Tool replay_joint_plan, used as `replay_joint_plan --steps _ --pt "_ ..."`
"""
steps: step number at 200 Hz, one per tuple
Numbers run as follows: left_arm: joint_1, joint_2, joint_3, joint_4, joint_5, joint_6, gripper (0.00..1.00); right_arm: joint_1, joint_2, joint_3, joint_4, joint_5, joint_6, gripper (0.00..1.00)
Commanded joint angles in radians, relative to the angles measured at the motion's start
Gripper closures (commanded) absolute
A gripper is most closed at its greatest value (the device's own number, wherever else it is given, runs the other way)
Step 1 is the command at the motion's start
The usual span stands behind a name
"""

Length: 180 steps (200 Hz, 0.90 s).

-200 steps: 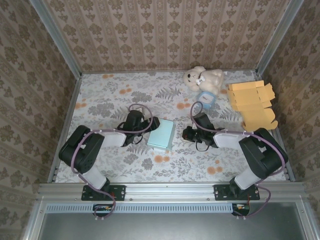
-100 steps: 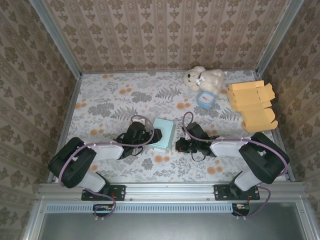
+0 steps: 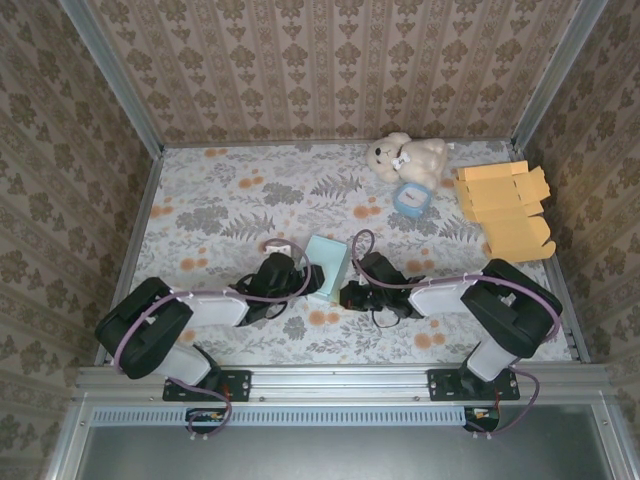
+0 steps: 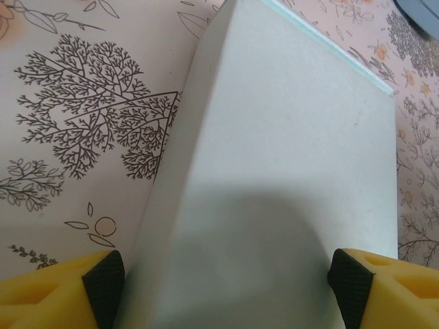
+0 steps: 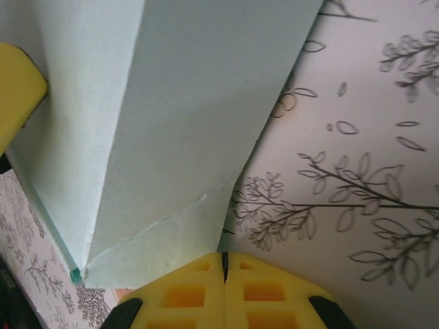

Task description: Fold the paper box

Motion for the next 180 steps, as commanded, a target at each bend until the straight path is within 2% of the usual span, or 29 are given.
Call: replay_joint_plan --steps 1,69,100,135,180 --pt "-0.035 -0.003 -0.032 0.016 -0.042 -0.058 0.19 0.029 0.050 0.027 0.000 0.015 0.033 1.00" --pt "-0.168 0.069 -0.038 0.131 -0.090 -0.193 0.20 0.091 0.119 0.078 0.097 0.047 0.127 1.00" --pt "-0.228 0.095 0.001 0.150 -0.092 -0.210 0.20 0.132 0.134 0.140 0.056 0.096 0.134 1.00" --pt "-0.250 0.104 0.046 0.119 -0.096 -0.194 0.20 0.182 0.166 0.219 0.007 0.132 0.129 1.00" --pt "-0.254 0.092 0.037 0.114 -0.122 -0.196 0.21 0.187 0.092 0.120 0.106 0.275 0.219 1.00"
